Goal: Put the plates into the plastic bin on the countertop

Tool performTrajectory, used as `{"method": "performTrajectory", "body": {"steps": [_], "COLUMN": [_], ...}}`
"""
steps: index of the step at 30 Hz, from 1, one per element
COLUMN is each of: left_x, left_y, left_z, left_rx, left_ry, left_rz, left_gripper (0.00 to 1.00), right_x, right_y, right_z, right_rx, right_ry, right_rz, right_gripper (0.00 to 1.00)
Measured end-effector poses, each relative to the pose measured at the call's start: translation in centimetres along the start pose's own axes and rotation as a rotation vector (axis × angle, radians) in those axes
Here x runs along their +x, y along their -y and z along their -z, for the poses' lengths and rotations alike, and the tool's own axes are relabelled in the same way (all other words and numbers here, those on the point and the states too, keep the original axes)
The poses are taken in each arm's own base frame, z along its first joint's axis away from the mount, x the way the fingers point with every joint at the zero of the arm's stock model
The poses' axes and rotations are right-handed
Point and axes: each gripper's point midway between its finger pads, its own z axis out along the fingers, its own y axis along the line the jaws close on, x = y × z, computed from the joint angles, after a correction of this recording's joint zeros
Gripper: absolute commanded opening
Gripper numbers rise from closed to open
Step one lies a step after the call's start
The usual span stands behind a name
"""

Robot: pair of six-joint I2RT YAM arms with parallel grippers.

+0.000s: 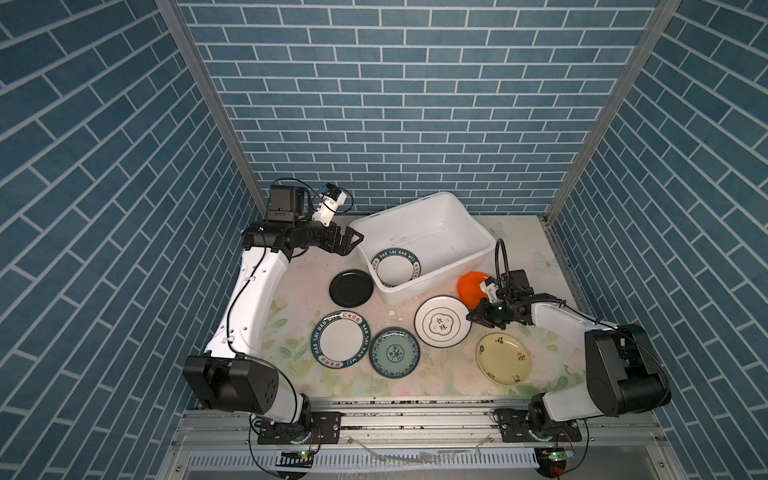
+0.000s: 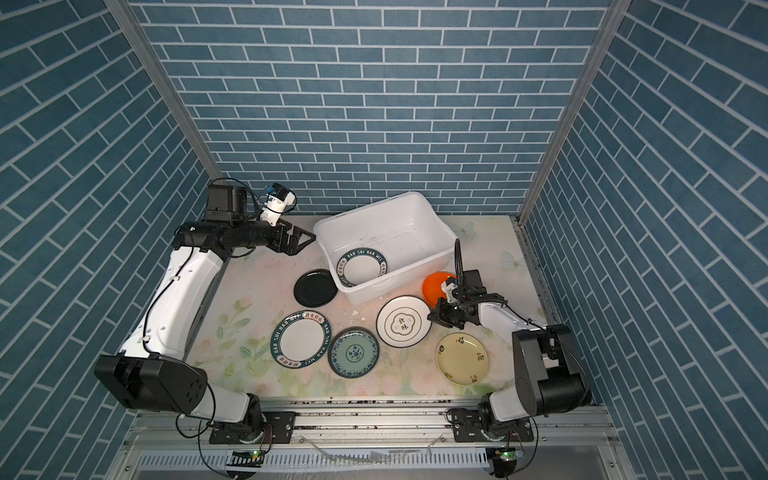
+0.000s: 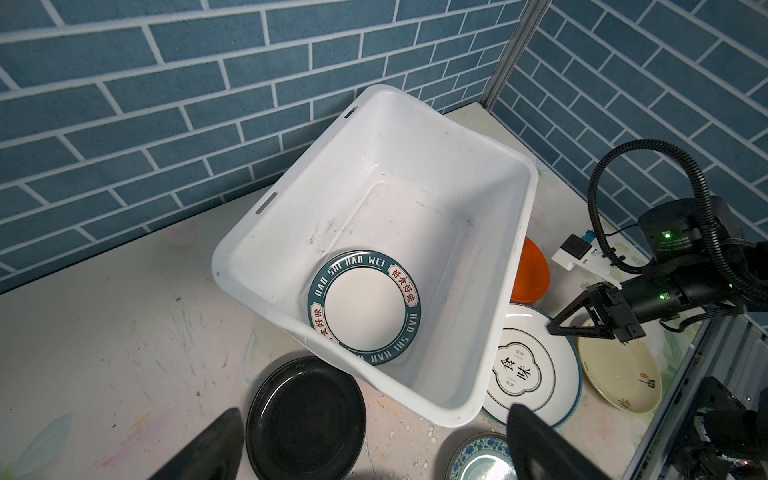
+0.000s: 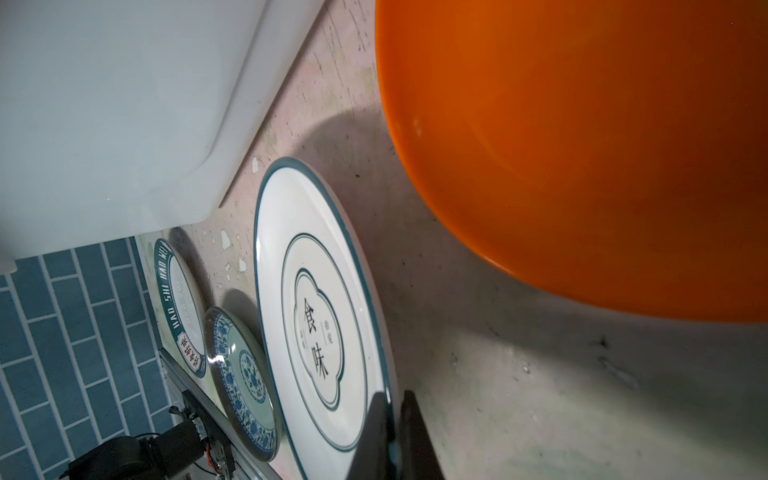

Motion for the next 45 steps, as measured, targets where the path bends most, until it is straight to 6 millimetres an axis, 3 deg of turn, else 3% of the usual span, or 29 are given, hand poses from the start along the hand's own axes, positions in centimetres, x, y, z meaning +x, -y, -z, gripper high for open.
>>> {"method": "performTrajectory", "body": {"steps": [18, 30, 39, 45], "left_x": [-0.7, -1.0, -1.6, -1.9], "left_y": [-0.7, -0.9, -1.0, -1.2], "left_z": [-0.3, -0.2, 0.1, 0.2], "left_rx": [-0.023, -0.035, -0.048, -0.059], "left_ry": [0.005, 0.010, 0.027, 0.034], "left_rz": [-0.005, -0.010, -0.014, -0.014], "left_gripper": [1.00, 1.00, 1.00, 1.00], "right_x": [1.1, 1.0, 2.5, 3.4], "right_y": [-0.6, -3.0, -4.1, -6.3], "right_z": [1.7, 4.6, 6.2, 7.0], "right_rx": [0.027, 0.017, 0.021, 0.020], "right_ry": [-0.062, -0.079, -0.137, -0.187], "right_rz": [-0.029, 0.031, 0.057, 0.123], "right_gripper": [0.00, 0.00, 0.00, 0.00]}}
